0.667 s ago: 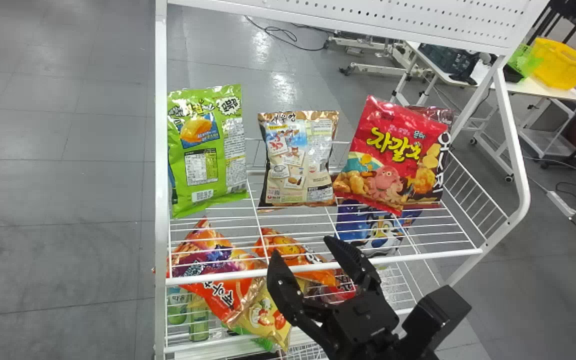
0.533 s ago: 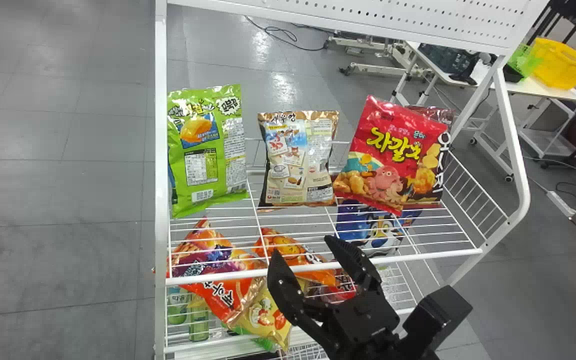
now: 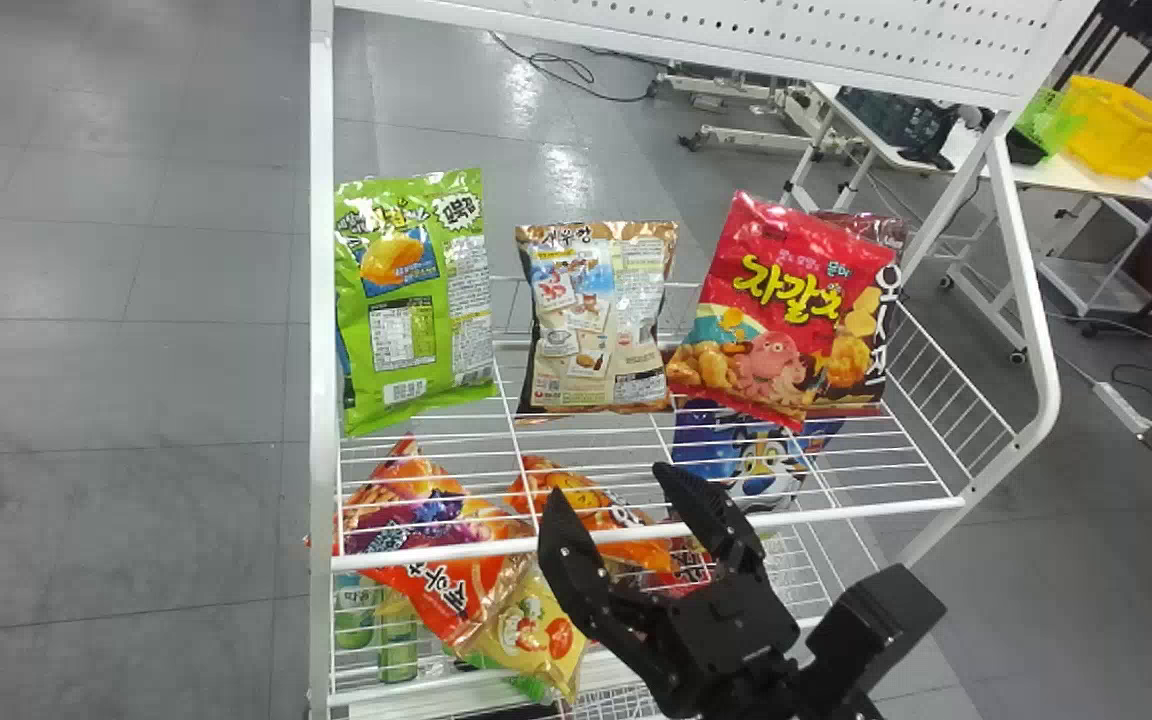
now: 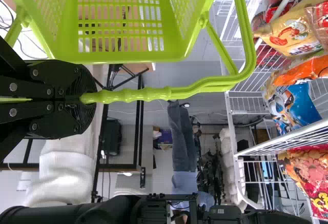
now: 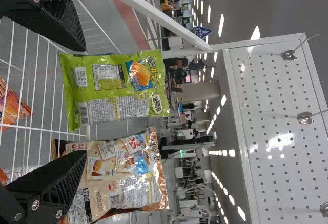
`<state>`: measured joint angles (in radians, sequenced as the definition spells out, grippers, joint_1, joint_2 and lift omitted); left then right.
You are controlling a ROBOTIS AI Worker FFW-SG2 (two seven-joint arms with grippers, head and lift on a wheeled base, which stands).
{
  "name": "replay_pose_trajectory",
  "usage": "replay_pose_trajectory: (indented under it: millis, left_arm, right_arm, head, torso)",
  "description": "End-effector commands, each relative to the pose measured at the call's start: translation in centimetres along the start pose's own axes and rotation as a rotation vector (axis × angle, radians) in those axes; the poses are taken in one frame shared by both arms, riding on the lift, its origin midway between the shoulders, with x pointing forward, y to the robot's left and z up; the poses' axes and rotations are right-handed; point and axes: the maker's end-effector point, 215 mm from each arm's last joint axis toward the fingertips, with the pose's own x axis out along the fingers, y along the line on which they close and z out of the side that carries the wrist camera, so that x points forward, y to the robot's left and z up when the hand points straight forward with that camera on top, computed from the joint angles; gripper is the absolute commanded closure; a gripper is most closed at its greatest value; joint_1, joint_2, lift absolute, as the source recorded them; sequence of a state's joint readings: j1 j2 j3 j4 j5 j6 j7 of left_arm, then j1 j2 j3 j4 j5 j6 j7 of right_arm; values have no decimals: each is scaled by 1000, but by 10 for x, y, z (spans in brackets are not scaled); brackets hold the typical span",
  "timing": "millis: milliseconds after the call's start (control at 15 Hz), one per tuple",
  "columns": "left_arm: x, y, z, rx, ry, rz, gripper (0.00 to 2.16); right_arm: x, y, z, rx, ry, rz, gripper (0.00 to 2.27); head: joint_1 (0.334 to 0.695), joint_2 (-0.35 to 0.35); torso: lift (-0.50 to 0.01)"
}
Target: Hold basket handle with left hand then pick Gkobukchip with right hand and place into basket
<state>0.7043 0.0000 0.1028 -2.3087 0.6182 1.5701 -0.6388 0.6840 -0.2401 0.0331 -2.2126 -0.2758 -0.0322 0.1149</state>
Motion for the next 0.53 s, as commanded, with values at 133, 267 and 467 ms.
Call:
replay_pose_trajectory:
  millis: [133,267,467]
  left_arm:
    - [4,5,-3,-12,10,11,1963]
    - [7,8,-6,-21,19,13,1966]
    - [7,6,-7,-25,19,4,1966]
  right_arm:
    - [37,8,-2,-4,-2,-3,97]
    - [63,9,-8,-9,2,-12,97]
    - [102,12,-13,-14,1,-10,97]
  head:
    - [695,-350]
    - [695,-350]
    - [695,-328]
  torso:
    - [-32]
    - [-32]
    - [-32]
